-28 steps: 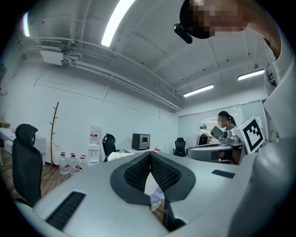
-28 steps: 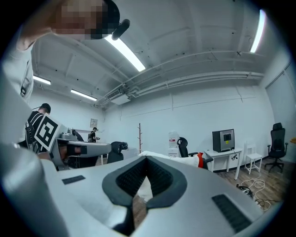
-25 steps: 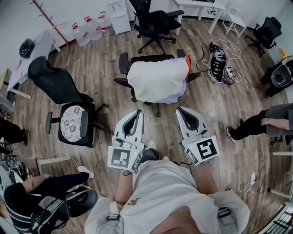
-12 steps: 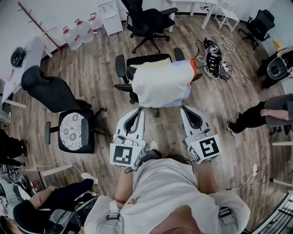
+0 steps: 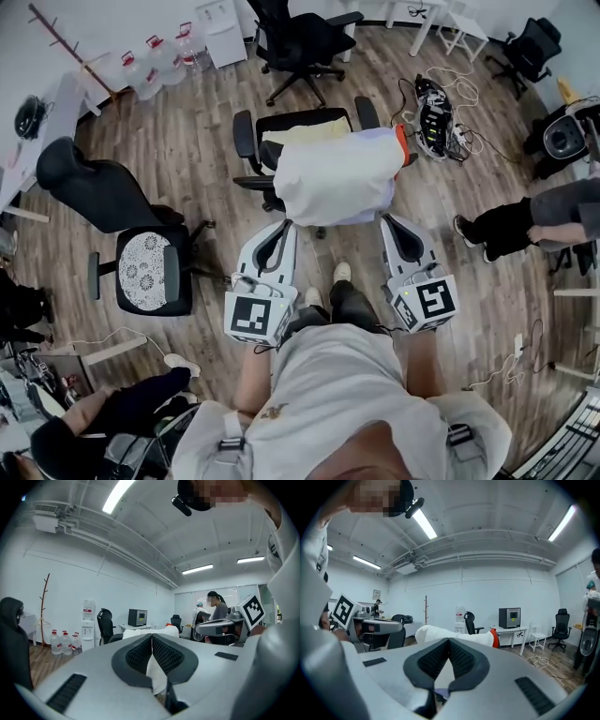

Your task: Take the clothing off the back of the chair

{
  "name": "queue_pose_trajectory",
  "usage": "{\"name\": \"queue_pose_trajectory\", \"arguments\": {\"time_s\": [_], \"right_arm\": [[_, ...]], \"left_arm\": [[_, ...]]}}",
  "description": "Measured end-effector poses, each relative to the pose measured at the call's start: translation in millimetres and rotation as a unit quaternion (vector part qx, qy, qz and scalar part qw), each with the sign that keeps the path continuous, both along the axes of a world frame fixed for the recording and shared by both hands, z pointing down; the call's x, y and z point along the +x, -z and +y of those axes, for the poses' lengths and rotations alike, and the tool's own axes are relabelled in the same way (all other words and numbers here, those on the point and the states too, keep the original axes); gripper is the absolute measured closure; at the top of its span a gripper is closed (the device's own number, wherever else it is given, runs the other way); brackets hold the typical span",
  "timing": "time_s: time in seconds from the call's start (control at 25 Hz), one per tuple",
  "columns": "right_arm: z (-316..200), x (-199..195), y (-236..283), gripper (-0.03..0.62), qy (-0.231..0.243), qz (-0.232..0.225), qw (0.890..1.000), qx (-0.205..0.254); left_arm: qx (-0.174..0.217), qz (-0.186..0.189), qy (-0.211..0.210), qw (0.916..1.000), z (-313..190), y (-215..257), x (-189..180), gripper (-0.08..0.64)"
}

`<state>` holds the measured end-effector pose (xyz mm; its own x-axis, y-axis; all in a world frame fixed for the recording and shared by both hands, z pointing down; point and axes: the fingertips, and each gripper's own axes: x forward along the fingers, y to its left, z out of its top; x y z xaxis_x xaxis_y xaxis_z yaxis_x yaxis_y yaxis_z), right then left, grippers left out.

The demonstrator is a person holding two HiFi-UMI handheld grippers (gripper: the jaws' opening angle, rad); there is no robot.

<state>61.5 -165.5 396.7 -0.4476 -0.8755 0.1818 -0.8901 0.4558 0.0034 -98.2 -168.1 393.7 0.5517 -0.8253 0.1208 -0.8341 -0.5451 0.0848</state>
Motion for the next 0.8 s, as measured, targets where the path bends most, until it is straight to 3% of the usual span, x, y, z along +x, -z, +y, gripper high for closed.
{"name": "queue_pose_trajectory", "arguments": {"time_s": [0.8], "right_arm": [[-36.9,-1.3,-22.2,0.572,0.067,0.001,0.998,-0.017]], "left_arm": [[-0.014,-0.022,0.025,0.9993,-38.2,-19.4,18.9,0.541]]}}
